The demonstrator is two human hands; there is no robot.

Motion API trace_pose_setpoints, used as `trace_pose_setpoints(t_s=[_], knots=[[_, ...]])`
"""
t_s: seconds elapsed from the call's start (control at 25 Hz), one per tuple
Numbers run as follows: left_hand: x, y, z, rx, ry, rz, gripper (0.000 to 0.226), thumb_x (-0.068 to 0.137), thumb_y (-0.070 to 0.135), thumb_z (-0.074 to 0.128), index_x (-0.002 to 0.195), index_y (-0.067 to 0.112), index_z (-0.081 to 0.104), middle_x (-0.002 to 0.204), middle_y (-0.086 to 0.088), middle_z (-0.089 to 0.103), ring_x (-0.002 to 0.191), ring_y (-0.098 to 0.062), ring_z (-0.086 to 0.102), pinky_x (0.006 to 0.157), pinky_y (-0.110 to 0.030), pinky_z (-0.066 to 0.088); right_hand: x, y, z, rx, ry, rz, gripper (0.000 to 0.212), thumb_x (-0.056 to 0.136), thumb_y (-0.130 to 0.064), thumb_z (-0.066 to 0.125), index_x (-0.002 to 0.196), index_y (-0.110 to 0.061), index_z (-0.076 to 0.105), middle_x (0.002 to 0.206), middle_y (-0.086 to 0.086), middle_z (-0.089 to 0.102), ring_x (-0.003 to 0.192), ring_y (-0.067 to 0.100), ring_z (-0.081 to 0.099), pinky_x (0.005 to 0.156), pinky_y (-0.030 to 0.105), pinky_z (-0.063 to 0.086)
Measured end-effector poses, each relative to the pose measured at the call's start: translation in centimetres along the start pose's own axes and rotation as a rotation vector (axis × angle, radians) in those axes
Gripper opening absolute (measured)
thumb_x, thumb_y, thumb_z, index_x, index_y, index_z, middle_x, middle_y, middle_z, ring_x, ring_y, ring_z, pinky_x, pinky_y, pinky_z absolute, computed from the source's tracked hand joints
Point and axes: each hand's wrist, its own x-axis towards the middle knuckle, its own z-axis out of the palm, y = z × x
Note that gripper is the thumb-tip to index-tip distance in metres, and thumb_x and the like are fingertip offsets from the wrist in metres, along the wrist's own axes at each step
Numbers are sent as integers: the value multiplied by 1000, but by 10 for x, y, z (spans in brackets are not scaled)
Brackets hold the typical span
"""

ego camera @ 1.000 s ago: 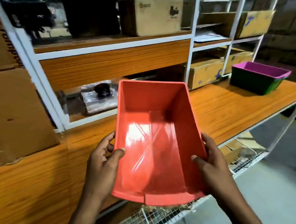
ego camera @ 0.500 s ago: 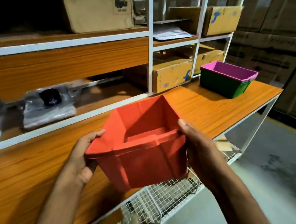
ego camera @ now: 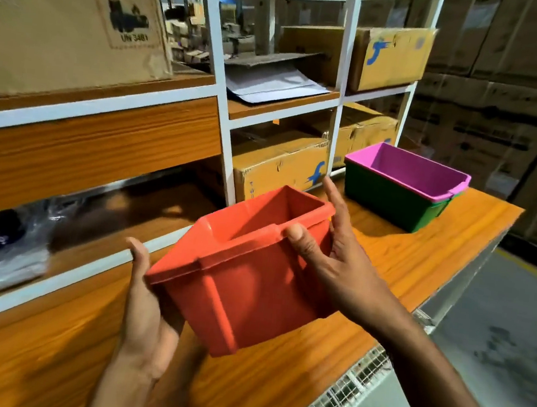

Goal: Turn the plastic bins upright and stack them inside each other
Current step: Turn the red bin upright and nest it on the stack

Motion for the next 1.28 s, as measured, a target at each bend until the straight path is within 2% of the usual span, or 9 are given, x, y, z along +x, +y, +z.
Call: trace_pose_setpoints(t_s=[0.12, 0.24, 0.32, 0.44, 0.56, 0.76, 0.92, 1.04, 1.28], knots=[[8, -16, 41, 77, -45, 113, 94, 70, 88, 30, 129, 24, 67, 126, 0, 73, 119, -12, 67, 100, -40, 47, 48, 38, -46, 77, -7, 0, 79, 84, -68, 61, 153, -40, 37, 124, -33, 64, 115, -9, 64, 87, 15, 53], [24, -43, 81, 212, -6, 188, 107, 51, 99, 55, 132, 31, 64, 138, 5, 66, 132, -10, 58, 110, -37, 42, 99, 72, -83, 195, 41, 104, 92, 74, -87, 59, 141, -24, 56, 114, -19, 73, 104, 0, 70, 85, 24, 53], [31, -61, 107, 179, 113, 204, 76, 53, 79, 76, 113, 33, 75, 122, 7, 75, 116, -7, 68, 99, -32, 52, 122, 90, -108, 311, -65, 212, 72, 85, -79, 54, 134, -27, 63, 120, -12, 75, 107, 5, 71, 89, 33, 51], [25, -76, 153, 65, 148, 208, 58, 68, 27, 59, 125, 23, 69, 122, 0, 74, 107, -14, 70, 92, -40, 50, 141, 109, -148, 354, -247, 354, 38, 93, -36, 67, 131, -28, 65, 119, -6, 76, 99, 8, 71, 79, 29, 51], [39, -97, 173, 70, 260, 140, 58, 74, 3, 50, 127, 18, 67, 125, -10, 71, 104, -22, 65, 82, -37, 53, 156, 116, -172, 234, -337, 230, 57, 89, 10, 55, 134, -24, 61, 115, -10, 75, 95, 2, 70, 76, 18, 55], [59, -163, 207, 288, 613, 243, 27, 102, 0, 48, 116, 20, 59, 112, -7, 70, 100, -22, 61, 79, -19, 54, 115, 108, -201, -112, -364, -144, 83, 82, 0, 49, 160, -27, 36, 158, -11, 47, 145, -1, 40, 122, 21, 28], [42, -215, 234, 361, 780, 296, 8, 106, 24, 48, 112, 25, 54, 116, -9, 67, 104, -29, 64, 93, -43, 51, 77, 96, -232, -440, -294, -378, 73, 87, -21, 54, 159, -22, 36, 149, -1, 44, 134, 20, 38, 116, 26, 29], [17, -229, 273, 427, 796, 384, 14, 103, 14, 54, 116, 17, 50, 108, -5, 66, 106, -33, 63, 90, -37, 48, 73, 106, -275, -520, -232, -345, 65, 95, -23, 56, 156, -24, 37, 126, 5, 44, 119, 27, 45, 103, 43, 44], [-18, -173, 388, 463, 571, 597, 40, 92, 9, 66, 127, 26, 57, 106, 10, 68, 93, -5, 69, 80, -21, 53, 137, 166, -374, -254, -111, -121, 50, 98, -11, 61, 146, -21, 54, 110, 3, 54, 105, 11, 48, 88, 27, 36]])
